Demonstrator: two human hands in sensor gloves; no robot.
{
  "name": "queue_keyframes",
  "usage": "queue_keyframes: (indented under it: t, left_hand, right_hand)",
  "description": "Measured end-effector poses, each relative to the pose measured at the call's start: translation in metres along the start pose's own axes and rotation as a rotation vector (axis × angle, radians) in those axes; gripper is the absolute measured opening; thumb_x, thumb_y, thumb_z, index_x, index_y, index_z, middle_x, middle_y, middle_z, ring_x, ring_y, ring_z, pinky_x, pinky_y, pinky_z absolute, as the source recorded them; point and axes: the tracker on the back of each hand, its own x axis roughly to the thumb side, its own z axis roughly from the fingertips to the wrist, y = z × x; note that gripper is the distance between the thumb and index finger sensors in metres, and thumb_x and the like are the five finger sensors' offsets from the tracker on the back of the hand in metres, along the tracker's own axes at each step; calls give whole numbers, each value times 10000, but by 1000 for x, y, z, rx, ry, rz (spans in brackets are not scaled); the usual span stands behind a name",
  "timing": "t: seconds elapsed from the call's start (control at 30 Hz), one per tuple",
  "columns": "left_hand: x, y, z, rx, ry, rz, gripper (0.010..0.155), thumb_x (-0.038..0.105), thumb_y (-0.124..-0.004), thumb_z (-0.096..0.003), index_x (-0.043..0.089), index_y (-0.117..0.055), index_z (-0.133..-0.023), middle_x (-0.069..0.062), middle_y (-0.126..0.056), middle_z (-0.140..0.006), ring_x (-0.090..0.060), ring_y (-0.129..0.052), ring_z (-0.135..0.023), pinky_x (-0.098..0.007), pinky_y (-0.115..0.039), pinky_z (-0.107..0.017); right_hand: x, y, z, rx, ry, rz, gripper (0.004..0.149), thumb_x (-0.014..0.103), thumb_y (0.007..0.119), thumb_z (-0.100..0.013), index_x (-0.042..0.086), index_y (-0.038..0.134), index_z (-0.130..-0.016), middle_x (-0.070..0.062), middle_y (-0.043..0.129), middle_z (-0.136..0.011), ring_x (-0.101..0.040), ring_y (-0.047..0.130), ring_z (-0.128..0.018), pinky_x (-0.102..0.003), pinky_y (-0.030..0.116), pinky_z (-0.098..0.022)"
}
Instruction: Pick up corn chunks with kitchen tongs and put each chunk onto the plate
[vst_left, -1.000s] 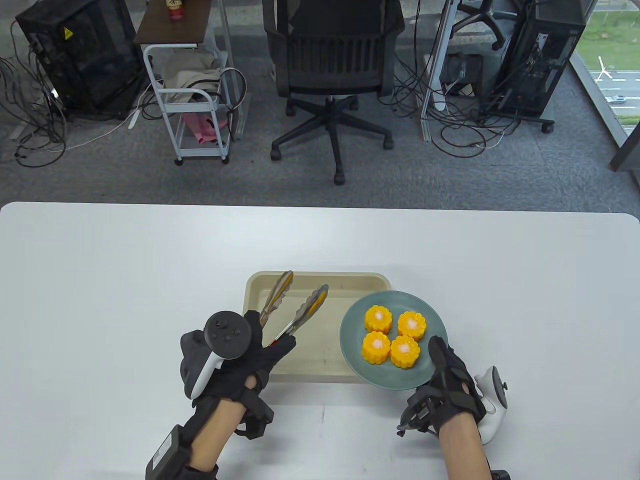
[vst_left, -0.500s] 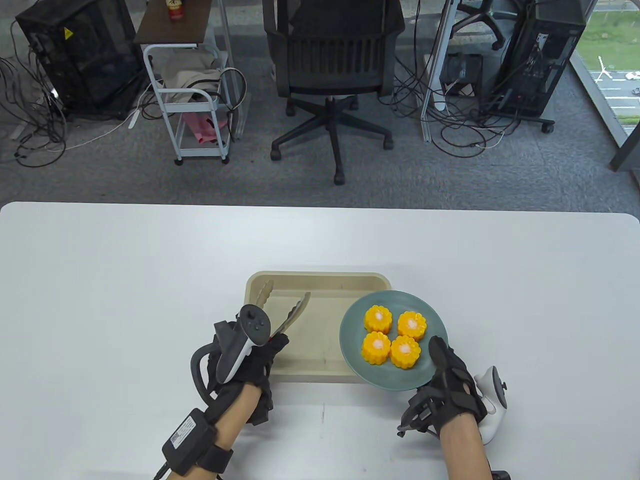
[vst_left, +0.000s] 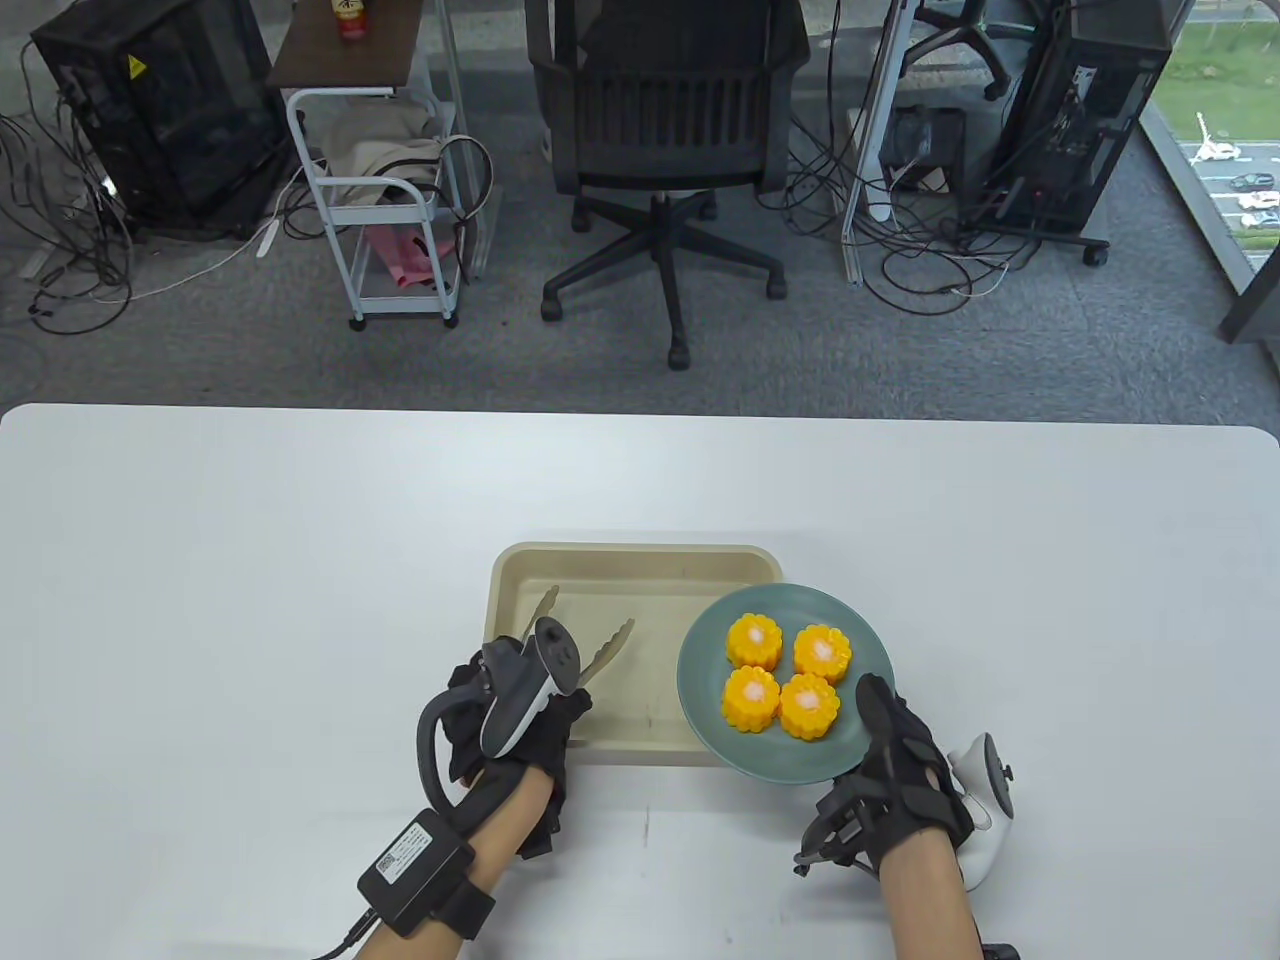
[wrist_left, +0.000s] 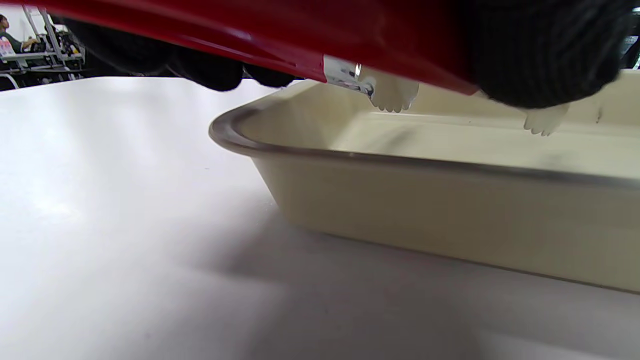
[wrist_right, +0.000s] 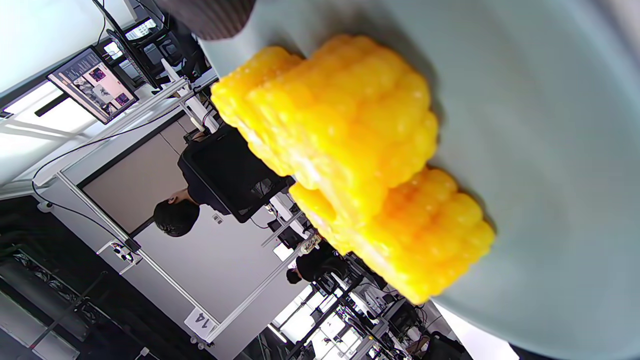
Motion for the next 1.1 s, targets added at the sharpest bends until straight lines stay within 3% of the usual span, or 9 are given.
queue_keyframes:
  t: [0.4, 0.73, 0.9, 1.1]
  left_hand:
    - [2, -10, -5, -29, 33, -37, 959, 691, -715, -421, 162, -348, -1131, -220, -498, -1002, -469, -670, -776, -607, -645, -556]
    - [-1, -6, -3, -24, 31, -21, 947, 696, -694, -423, 173, -362, -1139, -185, -442, -1054, -478, -613, -873, -625, -610, -607]
    - [-13, 12, 7, -31, -3, 78, 921, 696, -683, -419, 241, -344, -1145, -138, -337, -1169, -467, -515, -1010, -654, -566, -655]
    - [-44, 40, 25, -18, -248, 424, 846, 630, -700, -441, 227, -435, -1136, -148, -295, -1189, -485, -329, -1110, -744, -390, -717]
  right_hand:
    - [-3, 1, 0, 9, 10, 15, 548, 381, 598, -525, 189, 508, -1030, -167, 712, -1045, -359, 871, -873, -433, 858, -583]
    - [-3, 2, -1, 20, 10, 16, 549, 380, 599, -525, 187, 508, -1031, -172, 715, -1043, -363, 871, -871, -436, 858, -581]
    - [-3, 2, -1, 21, 13, 23, 548, 382, 601, -525, 192, 512, -1031, -168, 716, -1044, -362, 872, -871, -435, 858, -582]
    - [-3, 3, -2, 16, 12, 9, 545, 383, 604, -524, 201, 526, -1031, -169, 732, -1041, -360, 878, -873, -436, 860, -582]
